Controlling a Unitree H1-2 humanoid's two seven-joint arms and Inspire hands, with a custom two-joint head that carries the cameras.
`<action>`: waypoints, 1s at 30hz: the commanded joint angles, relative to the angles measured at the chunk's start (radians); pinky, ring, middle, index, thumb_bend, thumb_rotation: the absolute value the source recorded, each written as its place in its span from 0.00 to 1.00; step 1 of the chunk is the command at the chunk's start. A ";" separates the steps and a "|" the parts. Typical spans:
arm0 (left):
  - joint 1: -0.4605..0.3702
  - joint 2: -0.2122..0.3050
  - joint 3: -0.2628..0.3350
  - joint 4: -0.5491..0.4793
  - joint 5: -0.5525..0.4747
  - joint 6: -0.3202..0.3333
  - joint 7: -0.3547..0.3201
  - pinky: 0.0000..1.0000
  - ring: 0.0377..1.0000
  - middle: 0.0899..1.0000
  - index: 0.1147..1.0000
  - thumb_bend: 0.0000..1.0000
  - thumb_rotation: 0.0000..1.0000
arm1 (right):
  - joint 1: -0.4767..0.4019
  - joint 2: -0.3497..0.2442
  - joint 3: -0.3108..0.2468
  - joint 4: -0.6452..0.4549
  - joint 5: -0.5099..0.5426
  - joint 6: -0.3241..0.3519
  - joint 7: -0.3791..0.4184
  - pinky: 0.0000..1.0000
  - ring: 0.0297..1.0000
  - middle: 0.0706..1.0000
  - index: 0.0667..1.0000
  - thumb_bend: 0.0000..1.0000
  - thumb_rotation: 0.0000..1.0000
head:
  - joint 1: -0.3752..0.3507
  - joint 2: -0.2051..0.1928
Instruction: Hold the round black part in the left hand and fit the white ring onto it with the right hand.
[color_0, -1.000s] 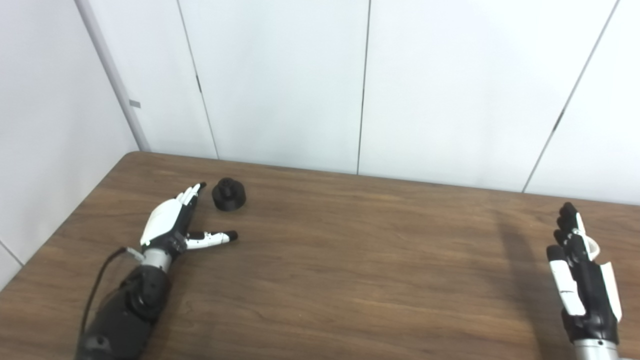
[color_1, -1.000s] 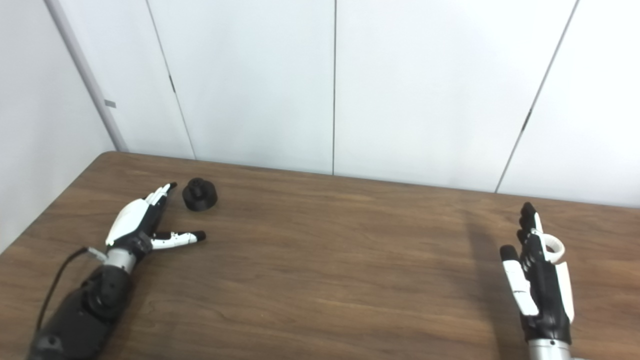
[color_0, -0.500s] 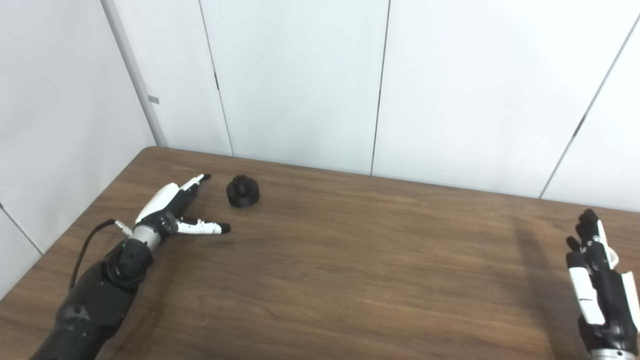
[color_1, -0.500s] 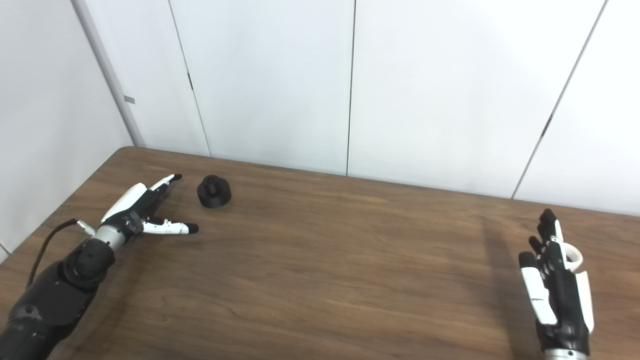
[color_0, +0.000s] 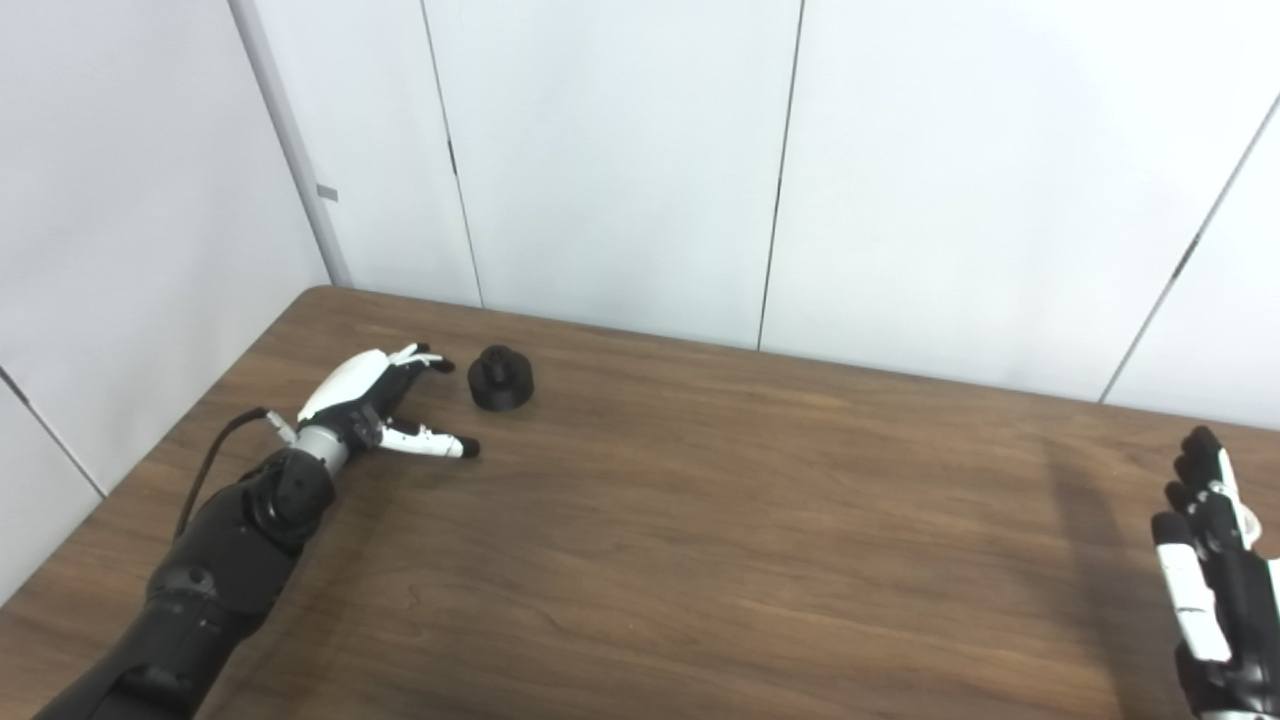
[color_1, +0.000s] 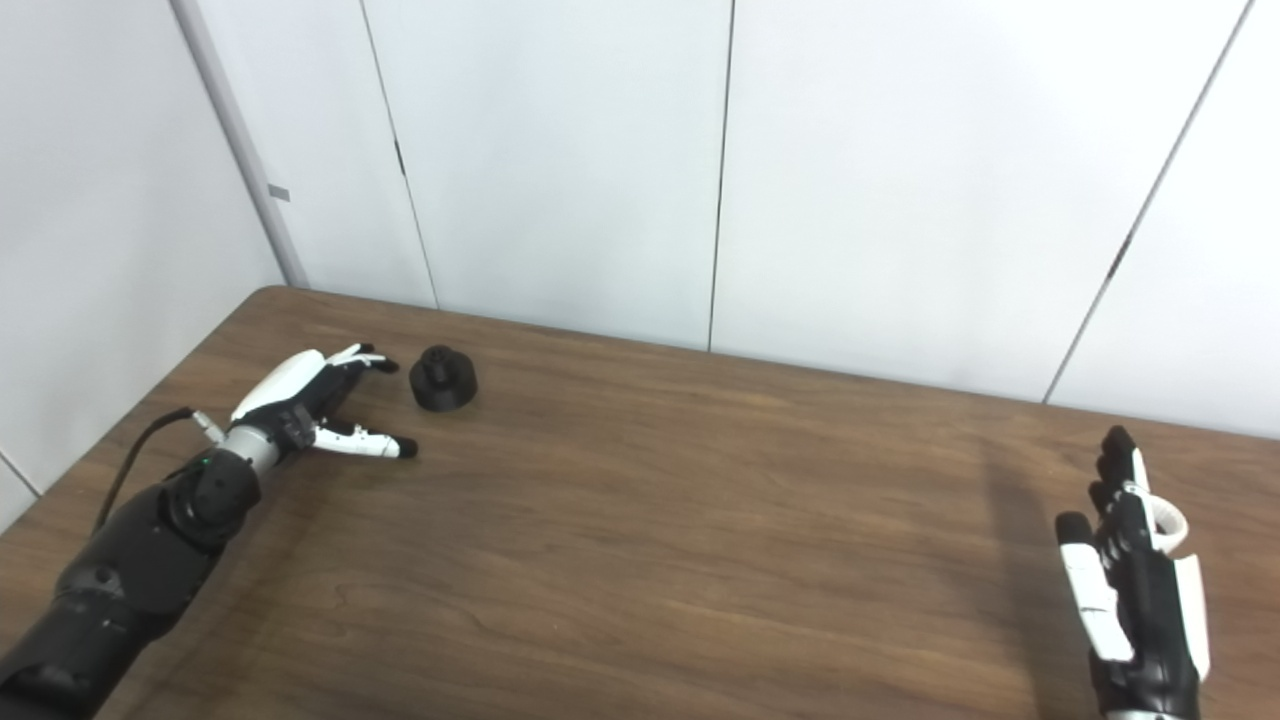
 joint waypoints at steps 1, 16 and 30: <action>-0.065 0.021 -0.002 0.024 0.028 -0.013 0.060 1.00 1.00 0.97 0.78 1.00 0.40 | 0.090 0.009 0.002 0.053 -0.004 -0.011 0.000 1.00 1.00 1.00 0.98 0.40 0.82 | -0.001 0.004; -0.152 0.009 -0.102 0.143 0.087 -0.055 0.095 1.00 1.00 0.96 0.77 1.00 0.40 | 0.121 0.015 0.004 -0.013 0.002 0.026 0.009 0.99 1.00 1.00 0.98 0.40 0.82 | -0.005 0.015; -0.211 -0.009 -0.158 0.215 0.087 -0.094 0.097 1.00 1.00 0.95 0.77 1.00 0.39 | 0.135 0.023 0.004 -0.040 -0.027 0.042 0.000 1.00 1.00 1.00 0.97 0.42 0.84 | -0.022 0.019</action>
